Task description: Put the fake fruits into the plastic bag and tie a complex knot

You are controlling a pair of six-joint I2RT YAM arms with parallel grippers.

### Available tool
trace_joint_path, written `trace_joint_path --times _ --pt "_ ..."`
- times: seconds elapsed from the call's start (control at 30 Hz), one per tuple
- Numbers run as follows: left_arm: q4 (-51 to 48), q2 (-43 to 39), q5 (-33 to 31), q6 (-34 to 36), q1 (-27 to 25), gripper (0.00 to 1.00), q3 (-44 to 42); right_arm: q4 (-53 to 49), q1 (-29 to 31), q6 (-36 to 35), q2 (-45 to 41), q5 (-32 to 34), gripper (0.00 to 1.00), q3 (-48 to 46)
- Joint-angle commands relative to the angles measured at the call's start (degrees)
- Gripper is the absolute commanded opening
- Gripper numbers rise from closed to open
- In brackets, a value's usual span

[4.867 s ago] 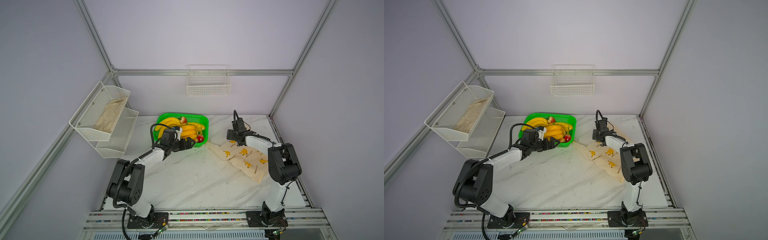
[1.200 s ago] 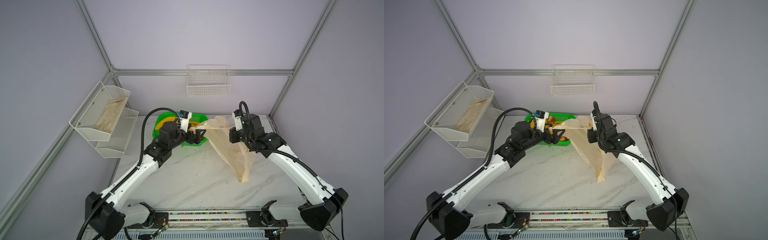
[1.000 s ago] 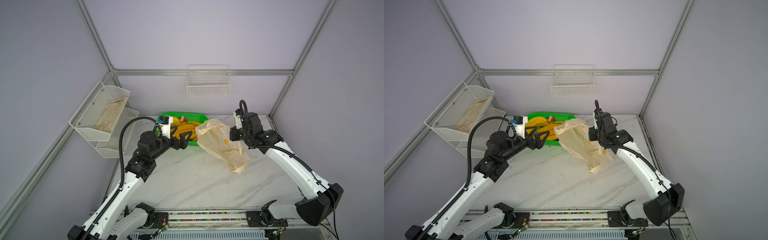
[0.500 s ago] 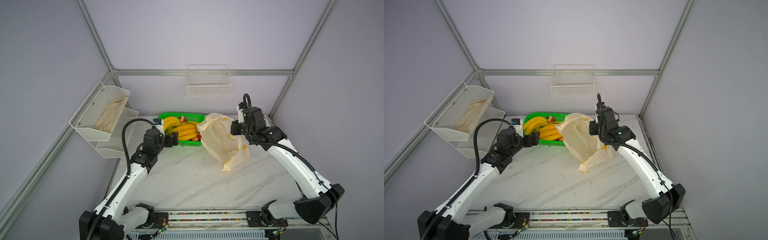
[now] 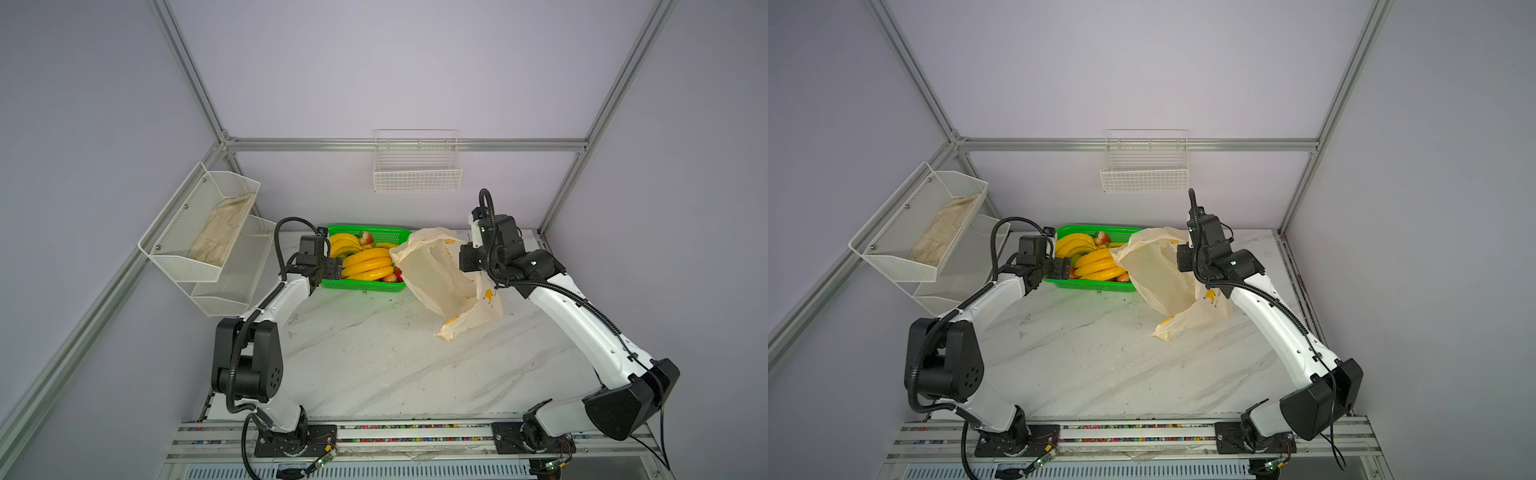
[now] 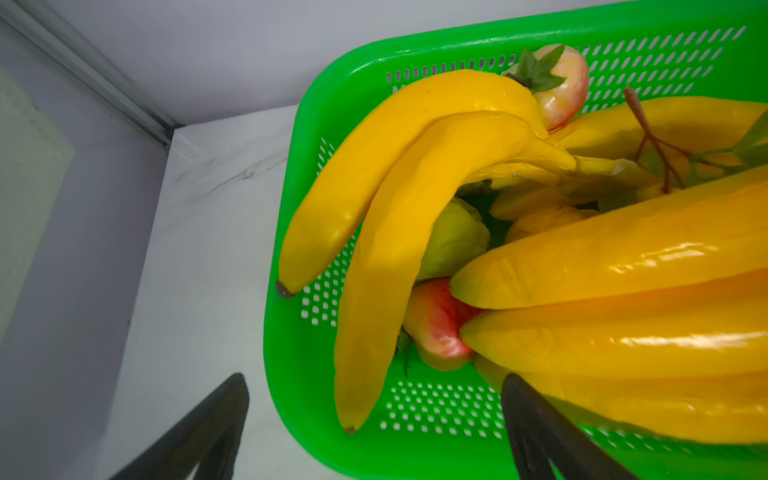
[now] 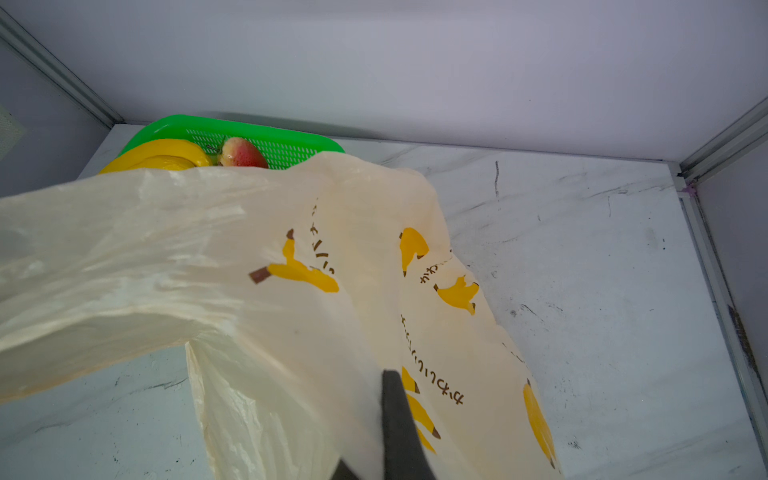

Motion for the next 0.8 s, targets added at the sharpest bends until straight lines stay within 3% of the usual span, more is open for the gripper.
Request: trace_joint_path --times 0.0,0.23,0.37,0.63,0.77 --pt "-1.85 3.68 0.07 7.34 0.22 0.9 11.99 0.36 -0.01 -0.62 -0.78 -0.03 0.0 0.38" --pt "-9.82 12.37 3.77 11.21 0.22 0.78 23.74 0.98 0.05 -0.48 -0.96 0.28 0.0 -0.29" --pt "-13.22 16.17 4.14 12.64 0.22 0.78 28.66 0.98 -0.01 -0.62 -0.79 0.41 0.0 0.03" --pt "-16.13 20.17 5.36 13.86 0.31 0.74 33.14 1.33 0.03 -0.71 -0.27 0.57 0.0 -0.36" --pt "-17.16 22.14 5.24 14.31 0.31 0.66 34.78 1.65 0.03 -0.76 -0.17 0.41 0.0 -0.73"
